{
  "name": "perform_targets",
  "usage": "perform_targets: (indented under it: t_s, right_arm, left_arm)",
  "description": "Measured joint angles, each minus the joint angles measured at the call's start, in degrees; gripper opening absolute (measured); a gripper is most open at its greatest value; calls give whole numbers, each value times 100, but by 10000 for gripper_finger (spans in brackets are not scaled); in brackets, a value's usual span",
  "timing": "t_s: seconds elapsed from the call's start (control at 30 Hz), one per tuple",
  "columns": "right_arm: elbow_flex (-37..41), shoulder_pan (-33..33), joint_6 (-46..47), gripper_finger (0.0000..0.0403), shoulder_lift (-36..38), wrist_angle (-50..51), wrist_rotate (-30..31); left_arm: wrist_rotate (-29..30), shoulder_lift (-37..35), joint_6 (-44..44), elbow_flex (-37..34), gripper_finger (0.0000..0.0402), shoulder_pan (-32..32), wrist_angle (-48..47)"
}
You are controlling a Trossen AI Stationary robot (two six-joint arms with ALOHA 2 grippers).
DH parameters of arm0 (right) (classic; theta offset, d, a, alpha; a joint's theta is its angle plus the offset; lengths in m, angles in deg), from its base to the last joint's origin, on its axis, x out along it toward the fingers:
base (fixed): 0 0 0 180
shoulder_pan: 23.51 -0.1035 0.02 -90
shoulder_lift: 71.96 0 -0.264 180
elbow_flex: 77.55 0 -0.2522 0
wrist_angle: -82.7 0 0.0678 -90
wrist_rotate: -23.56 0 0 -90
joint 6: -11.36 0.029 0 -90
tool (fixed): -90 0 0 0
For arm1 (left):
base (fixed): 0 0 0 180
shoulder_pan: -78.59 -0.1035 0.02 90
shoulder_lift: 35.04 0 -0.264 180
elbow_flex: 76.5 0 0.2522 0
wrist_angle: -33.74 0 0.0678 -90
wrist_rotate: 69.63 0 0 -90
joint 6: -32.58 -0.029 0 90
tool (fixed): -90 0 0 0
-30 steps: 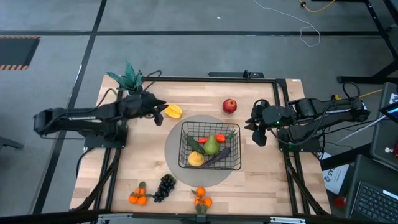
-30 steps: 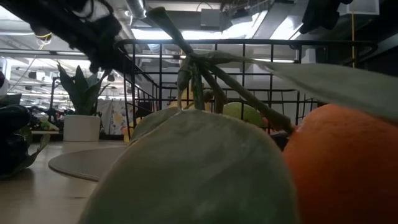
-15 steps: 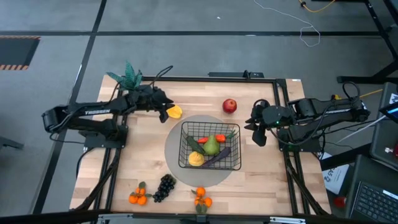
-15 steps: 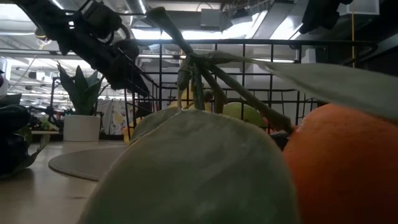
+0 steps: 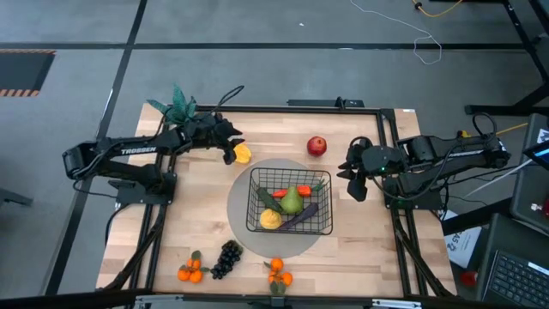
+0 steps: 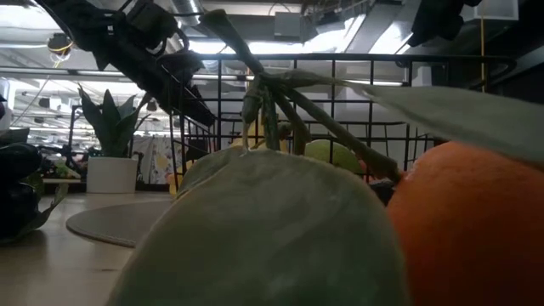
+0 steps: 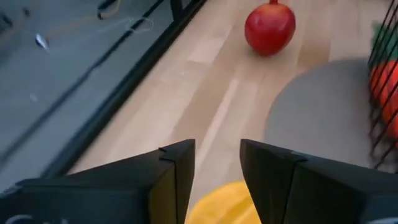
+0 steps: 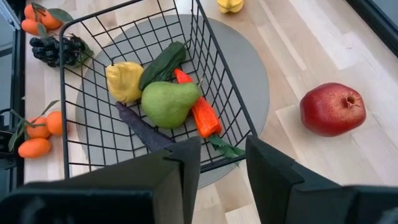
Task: Build produce basket
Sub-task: Put the yellow star fruit into the wire basket
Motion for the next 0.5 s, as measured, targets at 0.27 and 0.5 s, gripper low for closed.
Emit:
perform_targets:
  t_s: [0.27,0.5]
  right_arm:
    - [0,0,0,114,0,0,-2]
    - [0,0,0,114,-2,-2,-2]
  left_arm:
    - [95,2,-1393,0,126,153,-273]
    - [34,383,-1197,0,126,155,-631]
